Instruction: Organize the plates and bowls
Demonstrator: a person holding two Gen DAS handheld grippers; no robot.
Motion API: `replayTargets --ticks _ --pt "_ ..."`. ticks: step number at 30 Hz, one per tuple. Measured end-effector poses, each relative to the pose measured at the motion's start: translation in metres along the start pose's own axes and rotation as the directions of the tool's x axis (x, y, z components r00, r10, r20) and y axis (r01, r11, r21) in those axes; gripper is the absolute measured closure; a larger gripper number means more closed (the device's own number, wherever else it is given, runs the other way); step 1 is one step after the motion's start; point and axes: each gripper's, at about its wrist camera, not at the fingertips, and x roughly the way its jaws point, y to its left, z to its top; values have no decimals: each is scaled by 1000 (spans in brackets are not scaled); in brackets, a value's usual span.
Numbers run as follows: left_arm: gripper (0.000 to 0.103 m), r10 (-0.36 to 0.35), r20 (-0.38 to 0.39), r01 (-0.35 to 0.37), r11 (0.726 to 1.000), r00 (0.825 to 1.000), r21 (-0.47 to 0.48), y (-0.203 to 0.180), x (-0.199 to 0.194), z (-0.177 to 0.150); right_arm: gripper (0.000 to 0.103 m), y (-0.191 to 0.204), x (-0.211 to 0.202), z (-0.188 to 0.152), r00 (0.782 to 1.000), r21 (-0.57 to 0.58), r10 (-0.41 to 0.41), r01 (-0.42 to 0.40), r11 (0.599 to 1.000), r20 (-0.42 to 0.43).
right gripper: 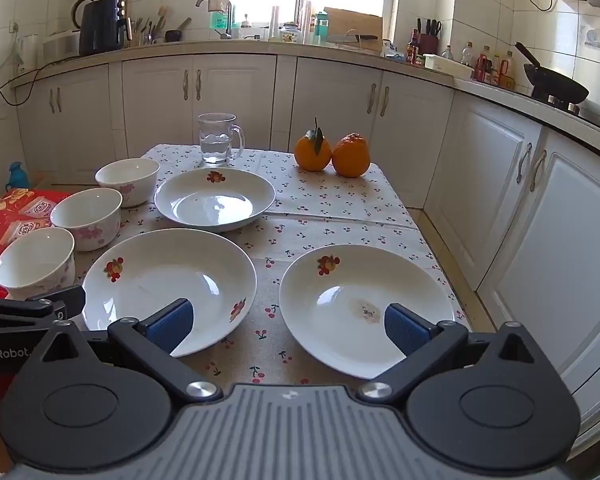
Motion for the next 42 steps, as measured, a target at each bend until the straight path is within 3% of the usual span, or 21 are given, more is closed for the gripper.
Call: replayTargets --ticks 8,42 --pt "1 -9 -2 9 999 1000 -41 9 -5 -2 0 1 -1 2 1000 -7 -5 5 1000 4" --pt "1 7 -11 -7 1000 1000 -29 4 -3 -1 0 1 -2 1 1000 -8 4 -4 1000 5"
